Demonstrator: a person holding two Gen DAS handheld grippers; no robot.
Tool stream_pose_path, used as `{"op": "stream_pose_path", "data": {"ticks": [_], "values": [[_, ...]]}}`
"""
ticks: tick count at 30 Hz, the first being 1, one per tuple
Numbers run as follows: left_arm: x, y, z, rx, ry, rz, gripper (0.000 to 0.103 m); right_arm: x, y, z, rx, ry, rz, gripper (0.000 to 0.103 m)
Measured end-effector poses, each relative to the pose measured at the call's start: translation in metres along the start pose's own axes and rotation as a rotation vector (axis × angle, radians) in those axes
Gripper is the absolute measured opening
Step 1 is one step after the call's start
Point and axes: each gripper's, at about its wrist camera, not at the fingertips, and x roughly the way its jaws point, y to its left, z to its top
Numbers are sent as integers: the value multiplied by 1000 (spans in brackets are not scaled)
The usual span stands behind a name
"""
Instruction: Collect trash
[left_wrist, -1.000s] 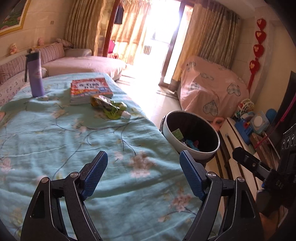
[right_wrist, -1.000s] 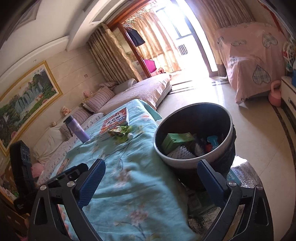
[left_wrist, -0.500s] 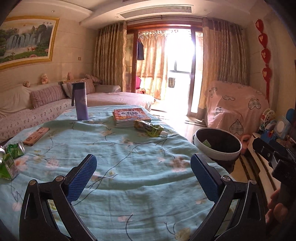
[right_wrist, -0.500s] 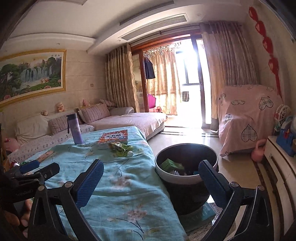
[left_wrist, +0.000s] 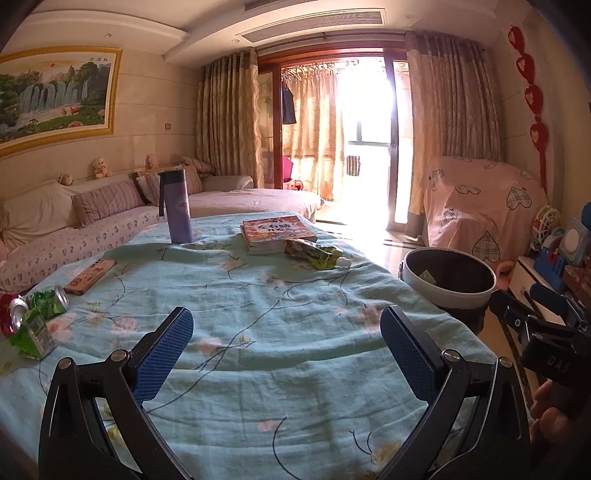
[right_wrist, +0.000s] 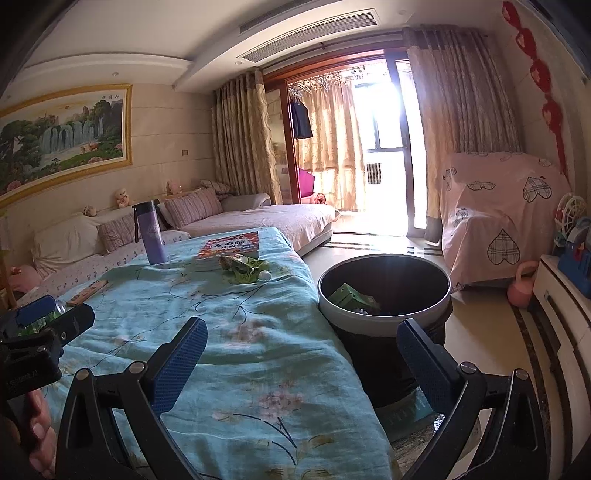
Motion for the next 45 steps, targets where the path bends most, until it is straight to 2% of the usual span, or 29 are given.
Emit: {"op": "stream_pose_path", "data": {"ticks": [24, 45], "values": [[2, 0, -1, -1, 7, 32, 103, -5, 3, 3, -10, -26, 17, 103], [3, -3, -4, 14, 2, 29, 103, -7, 6, 4, -12, -26, 33, 103]]}}
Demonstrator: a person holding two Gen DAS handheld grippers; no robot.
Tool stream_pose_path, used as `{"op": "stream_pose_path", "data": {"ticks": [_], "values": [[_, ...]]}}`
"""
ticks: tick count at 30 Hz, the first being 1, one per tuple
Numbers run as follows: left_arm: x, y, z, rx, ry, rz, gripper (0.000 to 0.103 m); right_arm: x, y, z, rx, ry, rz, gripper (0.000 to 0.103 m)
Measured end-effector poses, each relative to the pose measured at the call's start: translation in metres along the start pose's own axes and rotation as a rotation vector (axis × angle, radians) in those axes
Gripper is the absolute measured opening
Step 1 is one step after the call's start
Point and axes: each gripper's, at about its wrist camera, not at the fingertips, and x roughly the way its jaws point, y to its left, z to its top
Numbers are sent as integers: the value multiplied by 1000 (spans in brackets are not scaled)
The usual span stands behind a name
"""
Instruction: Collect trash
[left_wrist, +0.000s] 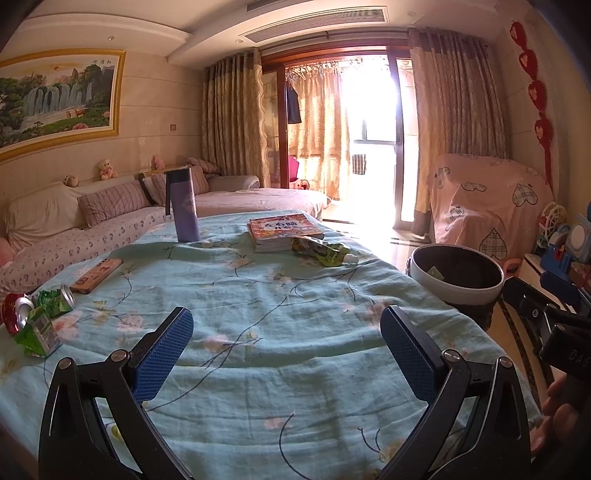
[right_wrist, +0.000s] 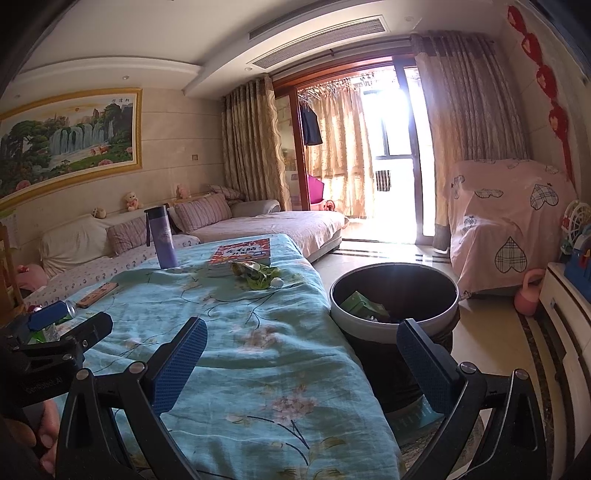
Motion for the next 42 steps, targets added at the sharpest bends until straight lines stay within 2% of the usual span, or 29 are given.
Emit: {"op": "stream_pose_path", "data": {"ticks": [42], "values": [[-2, -1, -3, 8, -3, -7, 103, -3, 4, 4, -4, -13, 14, 103]]}}
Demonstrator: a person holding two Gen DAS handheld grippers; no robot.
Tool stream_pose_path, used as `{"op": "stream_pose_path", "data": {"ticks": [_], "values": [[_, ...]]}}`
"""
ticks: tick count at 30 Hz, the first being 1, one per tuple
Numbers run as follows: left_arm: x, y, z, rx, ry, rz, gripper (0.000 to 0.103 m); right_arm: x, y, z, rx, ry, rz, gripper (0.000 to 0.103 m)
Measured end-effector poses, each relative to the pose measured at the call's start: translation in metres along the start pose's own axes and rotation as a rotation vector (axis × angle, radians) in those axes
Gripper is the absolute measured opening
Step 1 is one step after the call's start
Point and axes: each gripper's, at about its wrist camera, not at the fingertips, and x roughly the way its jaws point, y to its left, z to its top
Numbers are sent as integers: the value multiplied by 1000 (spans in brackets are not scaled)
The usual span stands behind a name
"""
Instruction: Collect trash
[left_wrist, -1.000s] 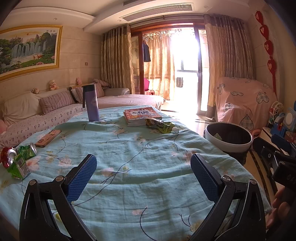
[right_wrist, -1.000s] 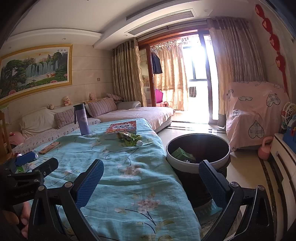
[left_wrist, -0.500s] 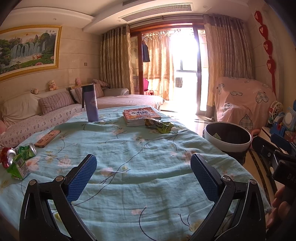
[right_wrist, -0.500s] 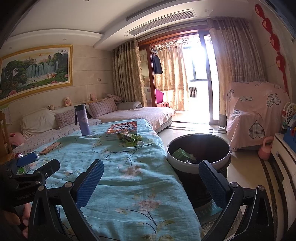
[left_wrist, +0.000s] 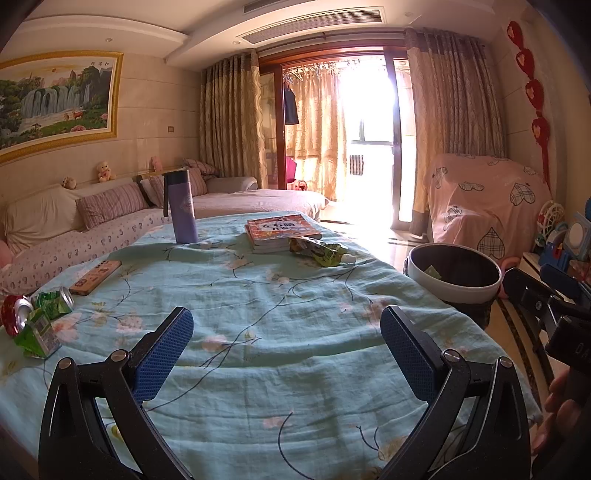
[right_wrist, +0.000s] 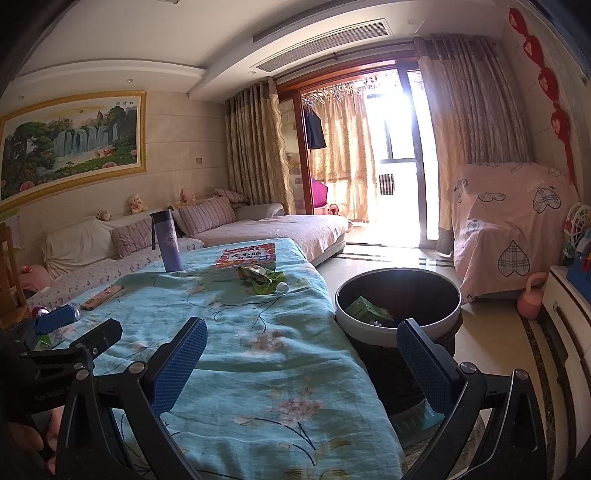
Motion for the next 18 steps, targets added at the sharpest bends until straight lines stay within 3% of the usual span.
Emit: {"op": "stream_pose_path", "data": {"ticks": [18], "values": [[4, -1, -1, 0, 10, -10, 103, -1, 2, 2, 3, 1, 9, 103]]}}
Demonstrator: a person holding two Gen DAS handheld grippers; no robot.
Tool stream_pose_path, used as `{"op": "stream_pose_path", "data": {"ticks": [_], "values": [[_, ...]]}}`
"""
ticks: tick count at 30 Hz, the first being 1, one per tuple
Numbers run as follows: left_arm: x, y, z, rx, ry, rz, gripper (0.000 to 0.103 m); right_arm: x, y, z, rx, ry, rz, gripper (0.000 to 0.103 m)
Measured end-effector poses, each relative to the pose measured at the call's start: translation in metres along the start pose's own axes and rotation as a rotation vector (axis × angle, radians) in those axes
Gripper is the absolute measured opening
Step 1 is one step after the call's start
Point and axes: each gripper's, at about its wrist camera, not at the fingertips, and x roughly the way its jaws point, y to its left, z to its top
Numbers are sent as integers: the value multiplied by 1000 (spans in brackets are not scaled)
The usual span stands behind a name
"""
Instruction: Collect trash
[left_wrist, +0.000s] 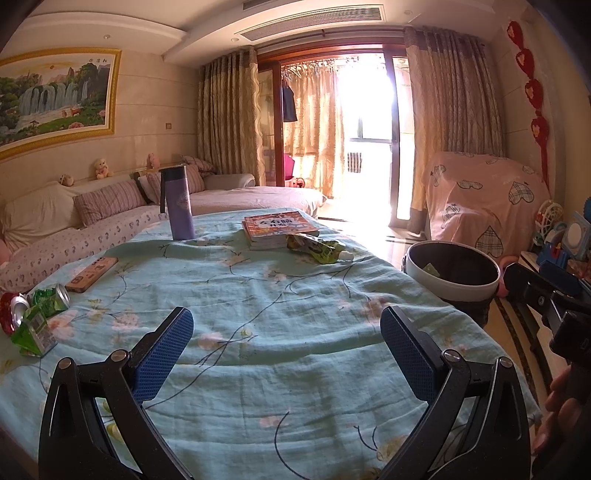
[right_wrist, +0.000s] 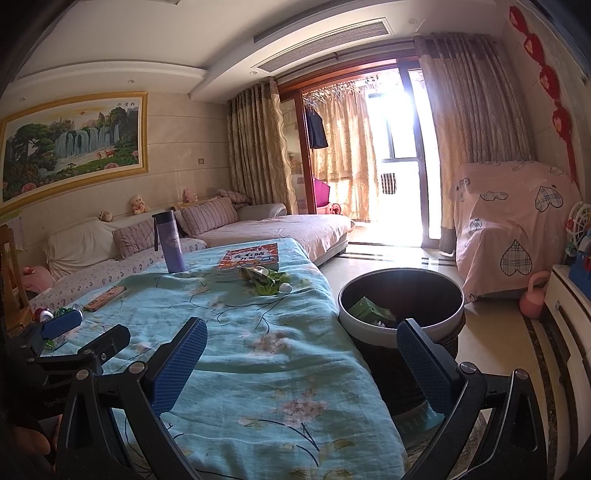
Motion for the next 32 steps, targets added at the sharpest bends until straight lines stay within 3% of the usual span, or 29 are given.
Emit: {"op": "stream_pose_path", "data": {"ticks": [32], "values": [[5, 0, 6, -12, 20, -42, 103, 6, -8, 7, 30, 20, 2, 103]]}}
